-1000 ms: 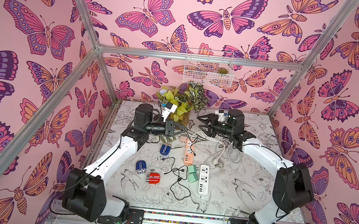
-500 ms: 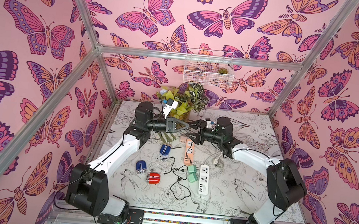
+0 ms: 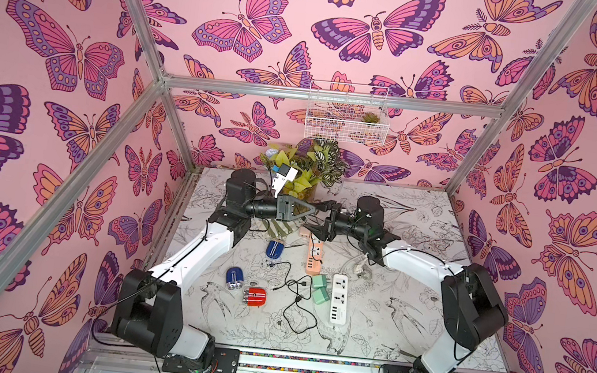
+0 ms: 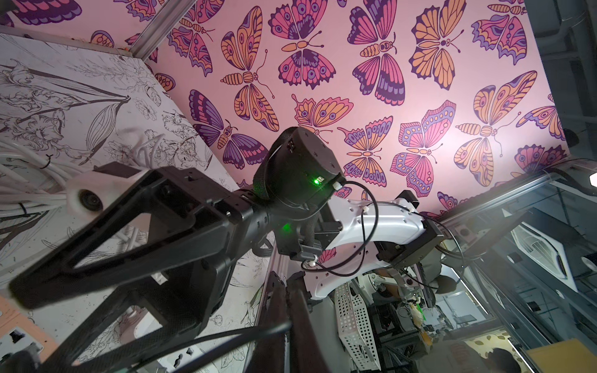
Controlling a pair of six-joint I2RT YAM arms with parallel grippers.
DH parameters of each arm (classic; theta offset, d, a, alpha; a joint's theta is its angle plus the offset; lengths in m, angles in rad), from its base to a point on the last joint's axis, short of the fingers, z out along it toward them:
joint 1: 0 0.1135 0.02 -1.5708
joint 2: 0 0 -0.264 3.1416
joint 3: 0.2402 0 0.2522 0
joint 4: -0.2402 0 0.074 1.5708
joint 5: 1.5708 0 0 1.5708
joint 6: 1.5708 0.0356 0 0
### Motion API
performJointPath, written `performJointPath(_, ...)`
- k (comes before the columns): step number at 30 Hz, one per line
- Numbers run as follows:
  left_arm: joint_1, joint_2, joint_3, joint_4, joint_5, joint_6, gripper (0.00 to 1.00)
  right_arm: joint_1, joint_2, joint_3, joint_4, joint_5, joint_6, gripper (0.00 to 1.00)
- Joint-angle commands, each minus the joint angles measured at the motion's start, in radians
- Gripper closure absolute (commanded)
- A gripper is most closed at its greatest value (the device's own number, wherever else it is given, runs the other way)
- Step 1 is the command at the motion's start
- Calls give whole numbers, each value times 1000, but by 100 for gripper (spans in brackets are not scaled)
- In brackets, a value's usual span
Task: Charge the electric shaver
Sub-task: Pick up the charging cable from the center of the board.
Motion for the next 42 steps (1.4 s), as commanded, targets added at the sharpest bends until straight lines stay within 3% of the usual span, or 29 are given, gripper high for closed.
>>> performJointPath(1,-3,16,16,29,30,27,100,19,1,20,-62,-15,122,32)
performJointPath(8,-8,17,2,29,39,35,100,19,27,20,-5,28,257,31)
performJointPath(14,-30,7,-7,29,42,31,100,16,88,46,74,112,330,39)
performJointPath(17,-35,-4,-24,29,37,32,100,15,119,82,102,120,355,51)
performJointPath(24,-37,-28,-55,26,34,33,100,8,107,79,95,151,363,91)
performJointPath(30,-36,-54,-77,17,11,35,100,-18,91,72,81,163,326,100)
performJointPath(32,-33,-76,-95,10,-20,28,91,-35,76,70,68,176,290,100)
performJointPath(35,-30,-128,-143,7,-115,-12,52,-67,52,72,62,203,201,100)
performJointPath(38,-8,-231,-209,-29,-280,-109,28,-106,15,66,57,239,68,100)
performJointPath(42,17,-334,-250,-178,-523,-343,27,-133,-43,20,118,322,-160,100)
